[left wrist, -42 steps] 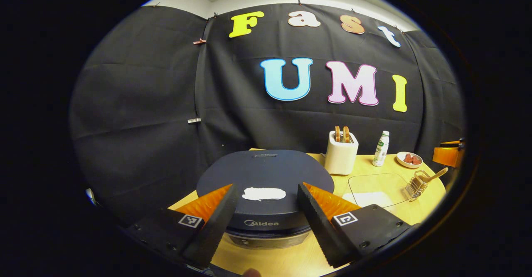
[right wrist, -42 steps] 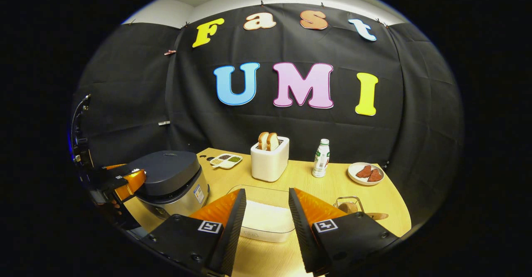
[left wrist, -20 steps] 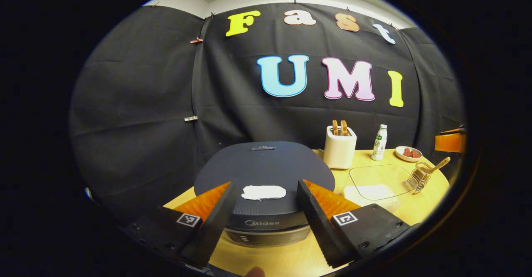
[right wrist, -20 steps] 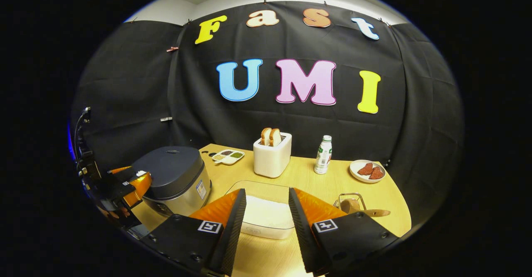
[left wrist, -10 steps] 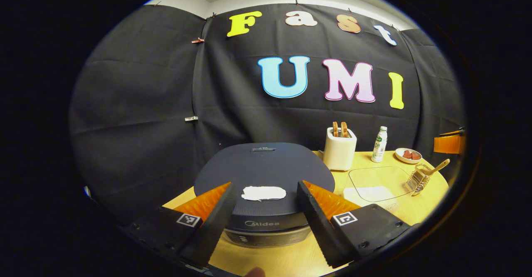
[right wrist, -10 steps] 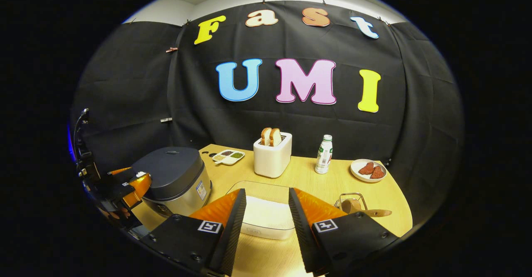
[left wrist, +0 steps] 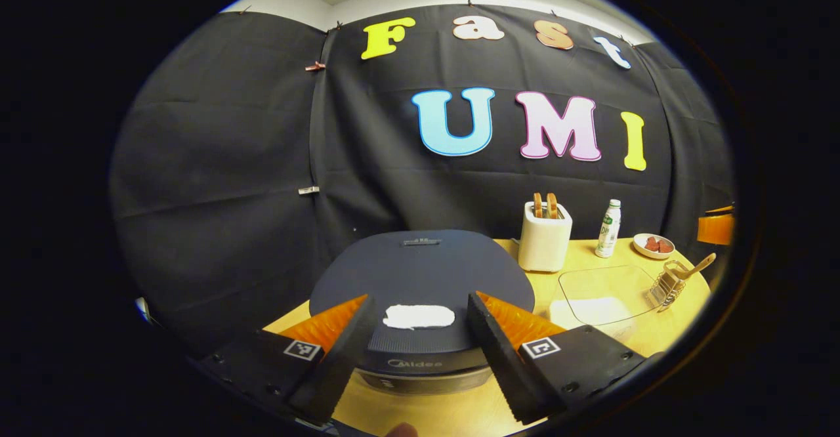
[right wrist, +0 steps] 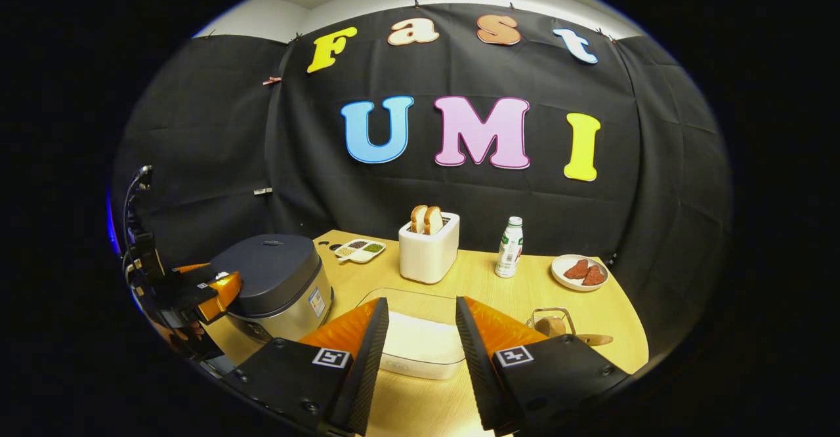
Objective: Close the left gripper, press the button to open the rice cooker; take a wooden spoon from the chopstick holder with the right hand, scoop a spoonful of rice and pour it into the rice cooker, then put the wooden spoon back into the chopstick holder.
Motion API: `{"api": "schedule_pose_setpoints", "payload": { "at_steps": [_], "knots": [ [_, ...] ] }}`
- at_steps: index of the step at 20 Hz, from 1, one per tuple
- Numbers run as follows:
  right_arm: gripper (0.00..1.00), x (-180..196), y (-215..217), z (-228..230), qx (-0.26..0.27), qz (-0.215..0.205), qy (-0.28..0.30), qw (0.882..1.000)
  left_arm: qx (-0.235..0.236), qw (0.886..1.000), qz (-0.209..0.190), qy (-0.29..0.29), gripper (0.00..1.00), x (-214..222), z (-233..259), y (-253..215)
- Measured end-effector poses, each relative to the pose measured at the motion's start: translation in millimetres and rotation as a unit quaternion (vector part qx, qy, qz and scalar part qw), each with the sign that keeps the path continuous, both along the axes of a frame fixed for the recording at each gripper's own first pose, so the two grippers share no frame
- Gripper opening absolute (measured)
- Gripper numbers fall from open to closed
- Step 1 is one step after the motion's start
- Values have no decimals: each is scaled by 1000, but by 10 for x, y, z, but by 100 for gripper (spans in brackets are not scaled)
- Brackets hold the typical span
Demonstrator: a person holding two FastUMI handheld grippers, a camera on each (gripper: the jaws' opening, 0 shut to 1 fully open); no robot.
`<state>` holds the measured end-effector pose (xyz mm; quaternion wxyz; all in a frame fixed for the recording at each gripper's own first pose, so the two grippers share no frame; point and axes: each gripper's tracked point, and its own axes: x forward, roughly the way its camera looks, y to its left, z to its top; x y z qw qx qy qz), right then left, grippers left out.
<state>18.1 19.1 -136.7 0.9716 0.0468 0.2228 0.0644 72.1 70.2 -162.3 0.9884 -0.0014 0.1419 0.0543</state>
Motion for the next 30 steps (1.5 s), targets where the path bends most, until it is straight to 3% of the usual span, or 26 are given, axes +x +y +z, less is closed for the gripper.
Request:
{"api": "schedule_pose_setpoints", "payload": {
  "at_steps": [10, 20, 22, 30],
  "knots": [
    [65, -70, -37, 141, -6, 13, -20, 1000, 24, 997, -15, -73, 93, -38, 741, -290],
    [68, -140, -333, 294, -10, -26, -41, 999, 12, 993, -45, -113, 91, -452, 1255, -755],
    [76, -174, -347, 317, -14, -29, -44, 999, 13, 993, -47, -109, 94, -492, 1270, -781],
    [77, -190, -383, 477, -21, -65, -61, 996, 29, 987, -93, -125, 96, -457, 1369, -816]
  ]
}}
